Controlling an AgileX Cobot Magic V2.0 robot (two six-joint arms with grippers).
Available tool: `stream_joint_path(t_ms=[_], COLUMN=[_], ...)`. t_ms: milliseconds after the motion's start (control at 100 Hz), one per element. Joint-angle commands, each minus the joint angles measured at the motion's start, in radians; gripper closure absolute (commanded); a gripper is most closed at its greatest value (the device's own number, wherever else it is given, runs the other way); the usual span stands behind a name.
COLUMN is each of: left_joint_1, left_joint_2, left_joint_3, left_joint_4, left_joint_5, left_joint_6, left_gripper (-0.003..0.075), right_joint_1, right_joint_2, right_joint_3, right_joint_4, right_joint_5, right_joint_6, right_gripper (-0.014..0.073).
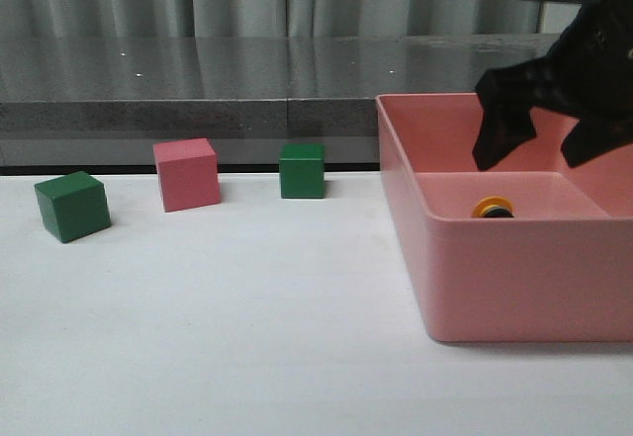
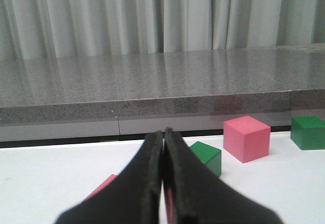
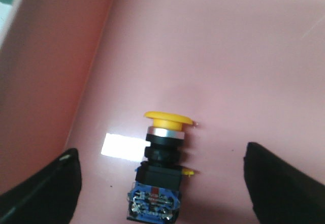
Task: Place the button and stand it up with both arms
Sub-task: 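Lower the right gripper into the pink bin onto the yellow button, then close the right gripper on the button and lift it out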
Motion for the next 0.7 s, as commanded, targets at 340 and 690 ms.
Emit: stream_joint_path(t_ms=[340,690], left_joint_1=[0.002,0.002], left_joint_2=[-0.029,-0.029], left_joint_3=[0.044,0.044], left_joint_4=[-0.001,-0.001], left_joint_5=[-0.076,-0.076], left_joint_6=[-0.008,-0.008], left_gripper=[0.0740,0.0740], right_joint_1=[0.001,0.001], right_joint_2=[0.123,0.079], right_joint_3=[-0.032,-0.056], right_joint_4=[0.006,0.021], right_joint_5=[-0.049,0.002], right_joint_6=[-0.011,-0.011], right_gripper=[0.0058,0.0595])
